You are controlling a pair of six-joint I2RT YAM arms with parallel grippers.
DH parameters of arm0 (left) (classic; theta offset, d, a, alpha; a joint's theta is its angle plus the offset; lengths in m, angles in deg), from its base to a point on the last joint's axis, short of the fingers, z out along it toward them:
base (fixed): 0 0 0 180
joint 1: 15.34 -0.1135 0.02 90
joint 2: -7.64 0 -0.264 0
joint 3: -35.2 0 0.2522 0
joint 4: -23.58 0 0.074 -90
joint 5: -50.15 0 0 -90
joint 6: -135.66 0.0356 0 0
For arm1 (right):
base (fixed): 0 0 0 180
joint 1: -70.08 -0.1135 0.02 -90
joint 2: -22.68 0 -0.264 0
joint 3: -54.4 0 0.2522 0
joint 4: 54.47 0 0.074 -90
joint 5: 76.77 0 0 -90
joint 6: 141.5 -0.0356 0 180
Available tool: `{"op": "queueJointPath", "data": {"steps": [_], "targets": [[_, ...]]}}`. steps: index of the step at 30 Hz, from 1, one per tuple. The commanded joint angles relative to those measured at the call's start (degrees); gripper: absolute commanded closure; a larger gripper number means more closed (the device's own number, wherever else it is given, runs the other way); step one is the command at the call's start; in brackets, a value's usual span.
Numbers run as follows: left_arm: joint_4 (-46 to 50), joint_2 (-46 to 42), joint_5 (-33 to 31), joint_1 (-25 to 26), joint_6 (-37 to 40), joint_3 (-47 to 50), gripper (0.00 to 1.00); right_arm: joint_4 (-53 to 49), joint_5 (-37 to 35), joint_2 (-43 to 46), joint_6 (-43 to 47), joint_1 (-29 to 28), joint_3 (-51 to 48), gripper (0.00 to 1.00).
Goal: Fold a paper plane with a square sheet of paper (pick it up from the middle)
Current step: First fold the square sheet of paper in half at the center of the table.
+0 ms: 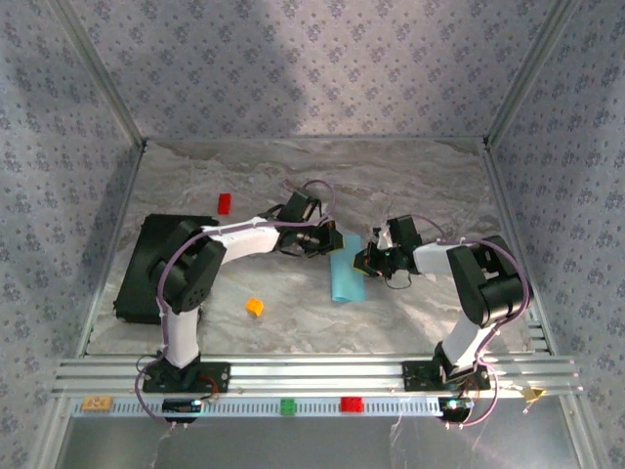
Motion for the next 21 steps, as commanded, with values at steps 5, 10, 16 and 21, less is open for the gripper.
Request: {"op": "queueJointPath", "data": {"steps": [5, 10, 16, 21], "targets": [[-3.85, 2.62, 5.65, 0.23, -1.14, 0.06, 1.0, -7.23, -8.2, -3.12, 0.53, -0.28, -2.85, 1.0], [-4.7, 4.77, 6.26, 0.19, -1.76, 0.84, 1.0, -7.25, -8.1, -3.17, 0.77, -0.09, -2.89, 1.0], [-5.17, 6.01, 5.19, -0.27, -1.34, 3.43, 1.0, -7.47, -8.19, -3.01, 1.08, 0.16, -3.24, 1.0], [-2.78, 6.72, 3.24, -0.91, 1.58, 5.27, 1.0, -7.49, -8.3, -2.98, 1.06, 0.27, -3.57, 1.0]]}}
